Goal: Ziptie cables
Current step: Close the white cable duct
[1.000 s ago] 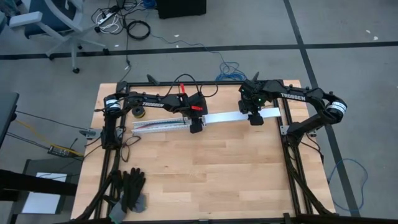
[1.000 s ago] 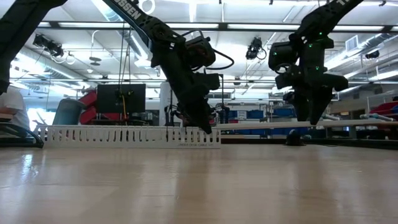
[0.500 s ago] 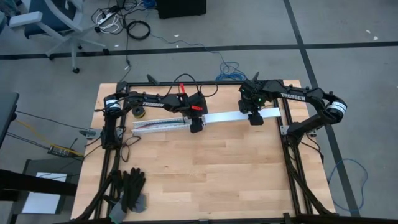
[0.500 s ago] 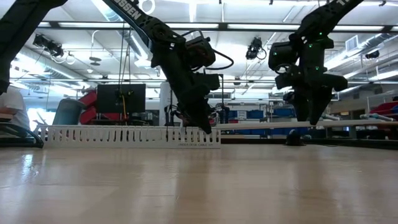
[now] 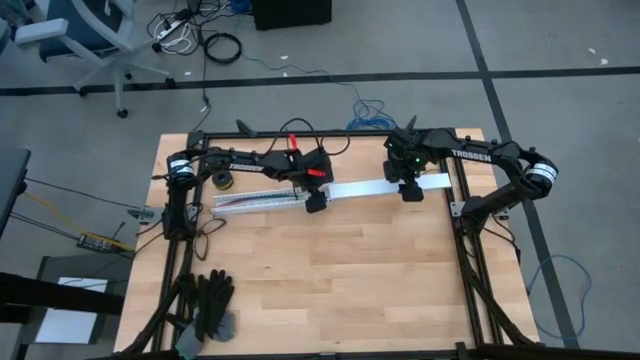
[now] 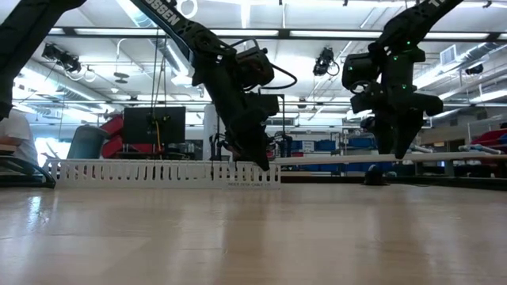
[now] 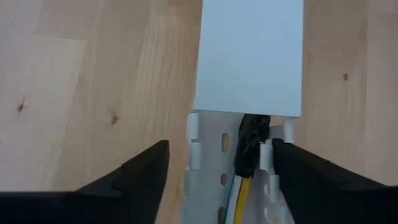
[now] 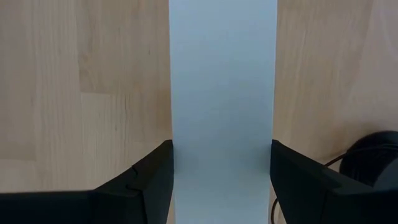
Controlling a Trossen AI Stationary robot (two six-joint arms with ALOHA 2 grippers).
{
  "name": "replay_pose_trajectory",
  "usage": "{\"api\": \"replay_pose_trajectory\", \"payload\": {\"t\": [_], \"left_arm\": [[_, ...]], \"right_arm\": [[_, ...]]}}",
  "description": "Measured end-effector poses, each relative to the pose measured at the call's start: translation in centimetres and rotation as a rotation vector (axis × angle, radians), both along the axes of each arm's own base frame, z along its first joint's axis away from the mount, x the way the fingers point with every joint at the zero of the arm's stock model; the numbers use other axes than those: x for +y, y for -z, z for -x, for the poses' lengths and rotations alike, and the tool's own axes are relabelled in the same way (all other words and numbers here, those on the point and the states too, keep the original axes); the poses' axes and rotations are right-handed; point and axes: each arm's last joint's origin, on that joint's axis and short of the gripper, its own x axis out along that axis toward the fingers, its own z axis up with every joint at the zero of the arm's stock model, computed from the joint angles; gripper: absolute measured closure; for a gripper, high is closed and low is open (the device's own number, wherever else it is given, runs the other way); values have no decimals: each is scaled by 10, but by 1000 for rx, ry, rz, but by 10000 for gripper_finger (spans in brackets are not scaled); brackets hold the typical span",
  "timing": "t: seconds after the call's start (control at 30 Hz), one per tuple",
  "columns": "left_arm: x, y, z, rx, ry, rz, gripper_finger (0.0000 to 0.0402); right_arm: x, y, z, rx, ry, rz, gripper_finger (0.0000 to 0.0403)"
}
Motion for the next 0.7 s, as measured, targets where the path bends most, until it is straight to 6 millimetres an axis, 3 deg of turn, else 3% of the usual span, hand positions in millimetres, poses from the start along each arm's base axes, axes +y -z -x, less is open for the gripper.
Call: {"api": "replay_pose_trajectory", "payload": {"t": [0.17, 0.7], "left_arm": [[0, 0, 0, 0, 0, -2, 118], [3, -21, -6, 23, 3, -6, 117]], "right_arm": [[0, 0, 0, -2, 0, -1, 183], [0, 0, 0, -1, 6, 2, 181]]}}
